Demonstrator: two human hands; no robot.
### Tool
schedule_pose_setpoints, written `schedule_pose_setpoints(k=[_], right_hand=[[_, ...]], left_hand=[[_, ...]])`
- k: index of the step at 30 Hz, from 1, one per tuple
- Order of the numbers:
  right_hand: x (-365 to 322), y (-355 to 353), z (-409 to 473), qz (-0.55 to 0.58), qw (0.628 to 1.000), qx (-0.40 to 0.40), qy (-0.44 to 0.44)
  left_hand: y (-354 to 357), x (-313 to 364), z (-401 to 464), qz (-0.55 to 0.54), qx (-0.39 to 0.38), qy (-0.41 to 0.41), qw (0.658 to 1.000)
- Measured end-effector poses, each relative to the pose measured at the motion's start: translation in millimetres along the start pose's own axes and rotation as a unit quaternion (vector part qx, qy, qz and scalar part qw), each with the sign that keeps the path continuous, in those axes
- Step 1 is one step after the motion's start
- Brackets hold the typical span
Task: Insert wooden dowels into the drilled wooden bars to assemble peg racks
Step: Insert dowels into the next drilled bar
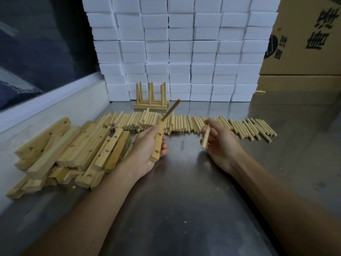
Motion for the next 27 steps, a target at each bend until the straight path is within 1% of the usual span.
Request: schedule_pose_setpoints(k=[6,16,24,27], right_hand=[[0.2,1.2,-0.3,-0.008,1.0,0.007,0.012],[0.4,1.2,1.0,0.008,1.0,-0.013,0.013],[1.8,1.1,1.7,-0.027,0.999,-0.018,-0.004],[2.0,1.3,2.7,-0.077,0.997,0.01,-0.016]], left_hand=[[0.4,0.4,-1.5,0.0,-0.011,0.0,1.0],[-1.4,-1.5,1.4,-0.004,-0.019,-0.003,1.0],[-0.6,-1.6,1.1,-0.006,-0.019,-0.005,1.0],[-0.2,-0.6,0.0,-0.004,-0.021,-0.004,1.0]])
Point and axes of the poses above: each hand's wrist, its own z-axis towards the middle knuckle, its own y-axis out of the palm, x = y × z, the point moved 4 cm from there along z, towards the middle knuckle, and after that the axes turned 6 degrees about -x, right-handed, at the moved point
